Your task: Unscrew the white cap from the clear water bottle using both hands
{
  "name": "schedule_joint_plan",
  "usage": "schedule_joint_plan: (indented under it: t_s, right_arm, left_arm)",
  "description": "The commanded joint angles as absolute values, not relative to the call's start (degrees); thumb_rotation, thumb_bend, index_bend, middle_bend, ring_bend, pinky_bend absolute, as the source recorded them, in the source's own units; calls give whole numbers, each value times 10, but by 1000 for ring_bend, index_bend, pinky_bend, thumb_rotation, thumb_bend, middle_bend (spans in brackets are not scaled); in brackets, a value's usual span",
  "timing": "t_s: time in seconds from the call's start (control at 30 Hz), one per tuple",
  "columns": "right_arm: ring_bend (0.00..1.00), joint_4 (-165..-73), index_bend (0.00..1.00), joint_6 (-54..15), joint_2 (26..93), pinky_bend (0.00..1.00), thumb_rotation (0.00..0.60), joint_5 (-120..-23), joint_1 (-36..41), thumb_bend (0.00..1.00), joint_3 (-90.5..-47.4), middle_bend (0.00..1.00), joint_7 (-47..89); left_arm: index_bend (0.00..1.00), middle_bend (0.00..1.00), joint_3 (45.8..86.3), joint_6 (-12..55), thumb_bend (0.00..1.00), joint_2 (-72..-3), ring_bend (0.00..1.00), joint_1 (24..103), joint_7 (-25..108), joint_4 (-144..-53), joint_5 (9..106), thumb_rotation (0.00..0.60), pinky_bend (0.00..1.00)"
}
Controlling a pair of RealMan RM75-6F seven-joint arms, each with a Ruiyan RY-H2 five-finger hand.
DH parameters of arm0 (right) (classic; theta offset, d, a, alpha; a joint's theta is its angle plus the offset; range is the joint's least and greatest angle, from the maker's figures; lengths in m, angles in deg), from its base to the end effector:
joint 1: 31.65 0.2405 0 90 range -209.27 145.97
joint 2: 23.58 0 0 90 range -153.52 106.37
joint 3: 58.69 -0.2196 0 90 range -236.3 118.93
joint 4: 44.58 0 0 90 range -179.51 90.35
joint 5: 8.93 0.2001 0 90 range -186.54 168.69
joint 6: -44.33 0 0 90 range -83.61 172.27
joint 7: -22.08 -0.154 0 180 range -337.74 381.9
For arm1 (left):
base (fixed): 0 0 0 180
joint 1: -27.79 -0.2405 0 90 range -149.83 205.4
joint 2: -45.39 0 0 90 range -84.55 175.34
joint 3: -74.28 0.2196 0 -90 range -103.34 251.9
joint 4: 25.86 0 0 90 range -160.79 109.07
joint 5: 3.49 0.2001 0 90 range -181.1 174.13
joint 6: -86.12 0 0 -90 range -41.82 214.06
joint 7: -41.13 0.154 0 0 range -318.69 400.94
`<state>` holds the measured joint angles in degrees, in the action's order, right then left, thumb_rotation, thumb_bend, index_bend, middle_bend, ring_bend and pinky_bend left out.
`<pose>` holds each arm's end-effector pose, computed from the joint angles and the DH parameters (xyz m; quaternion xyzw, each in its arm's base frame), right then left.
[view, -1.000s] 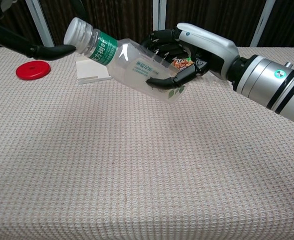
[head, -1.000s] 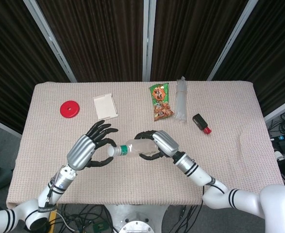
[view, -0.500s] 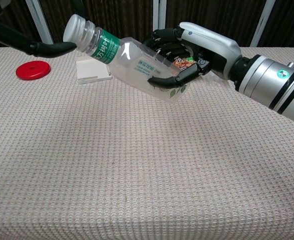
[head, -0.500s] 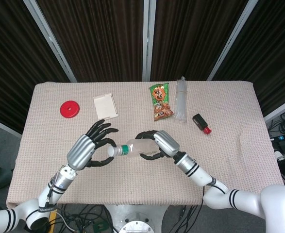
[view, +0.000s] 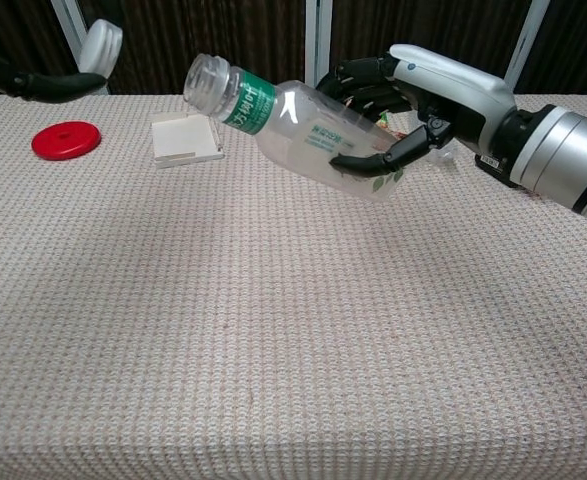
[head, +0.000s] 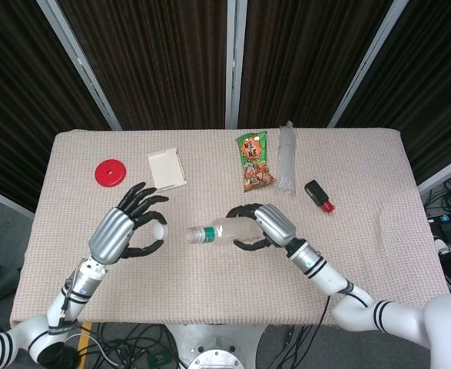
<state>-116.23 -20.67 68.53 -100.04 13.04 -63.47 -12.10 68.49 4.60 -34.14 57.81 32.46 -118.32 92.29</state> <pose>-0.0946 -0.3188 -0.0104 0.6748 -0.4599 0.5508 0.1724 -0.1115 0.2644 0.0738 -0.6476 -0.3338 -0.6094 0.3129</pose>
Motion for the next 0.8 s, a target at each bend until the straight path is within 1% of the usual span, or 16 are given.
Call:
schedule_joint_plan:
  t_s: [0.03,0.1,0.23,0.33,0.5,0.57,0.63,0.7,0.73,0.8]
  right_arm:
    - [392,-1166,643,-198,666,484,600,-992,117,463,-623,527,-95]
    - [392,-1170,643,-192,655,484,600,-988,113,463,-618,526,-80]
    - [392,-1183,643,-188,634,484,600,-980,102,463,-613,526,-30]
    - [392,-1196,643,-187,624,484,600,-972,95,463,-615,526,-6]
    - [392,-1209,643,-178,617,484,600,-964,89,463,-614,525,22]
    - [392,-1210,643,-169,620,483,600,-963,89,463,-611,523,39]
    - [392,-1208,643,-165,626,483,600,-960,88,463,-611,521,55]
    - [392,-1207,643,-161,630,483,600,-959,90,463,-613,518,63]
    - [392,-1205,645,-159,633,483,600,-958,91,463,-614,514,70]
    - [388,-1198,644,-155,641,483,600,-957,93,463,-616,495,93]
  left_arm:
    - [474,202,694,68,299,-319,81,567,349,-1161,898,600,44]
    - [473,202,704,90,299,-311,81,565,369,-1149,885,600,43]
    - [473,202,724,173,294,-296,81,569,449,-1146,830,600,36]
    - [474,201,725,218,297,-305,81,576,469,-1148,794,600,34]
    - [467,201,721,262,299,-323,81,589,506,-1146,753,600,34]
    - [442,200,716,272,297,-333,81,594,519,-1147,738,600,34]
    - [366,194,714,280,287,-339,81,598,531,-1148,729,600,34]
    - [305,188,711,280,232,-342,81,600,539,-1150,723,600,34]
    - [280,184,708,277,183,-343,81,599,544,-1152,718,600,34]
    - [258,181,701,266,141,-340,80,596,550,-1160,711,600,34]
